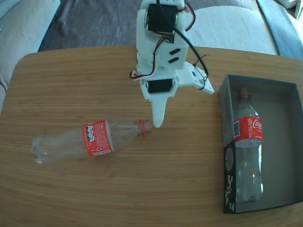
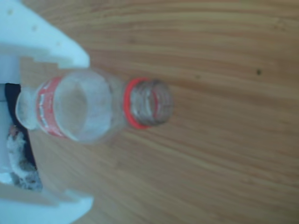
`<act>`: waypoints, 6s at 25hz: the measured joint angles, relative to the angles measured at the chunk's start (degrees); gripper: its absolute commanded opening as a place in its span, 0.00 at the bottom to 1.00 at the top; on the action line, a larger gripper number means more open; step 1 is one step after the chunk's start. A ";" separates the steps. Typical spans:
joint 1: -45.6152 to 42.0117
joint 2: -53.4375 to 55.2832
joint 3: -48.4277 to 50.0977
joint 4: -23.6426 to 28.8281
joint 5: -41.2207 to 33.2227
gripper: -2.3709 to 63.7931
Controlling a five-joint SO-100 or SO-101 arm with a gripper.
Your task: Grasp the bottles and put them in the box.
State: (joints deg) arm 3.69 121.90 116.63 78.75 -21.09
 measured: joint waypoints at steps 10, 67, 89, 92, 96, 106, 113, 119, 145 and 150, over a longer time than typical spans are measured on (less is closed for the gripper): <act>3.69 0.00 0.35 1.05 -14.41 0.53; 7.03 -20.57 4.22 -20.57 -13.36 0.52; 5.98 -22.32 6.86 -25.84 -13.18 0.52; 5.36 -22.32 7.91 -25.58 -13.54 0.52; 5.01 -22.32 8.79 -25.58 -13.27 0.51; 4.39 -22.32 9.49 -25.58 -12.66 0.11; 4.66 -22.32 9.58 -25.58 -12.57 0.03; 5.01 -22.32 9.58 -25.58 -12.92 0.05; 6.33 -19.07 9.58 -27.42 -13.71 0.52; 9.23 -19.07 9.67 -27.95 -14.33 0.51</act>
State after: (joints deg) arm 12.92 102.83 126.30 50.80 -35.42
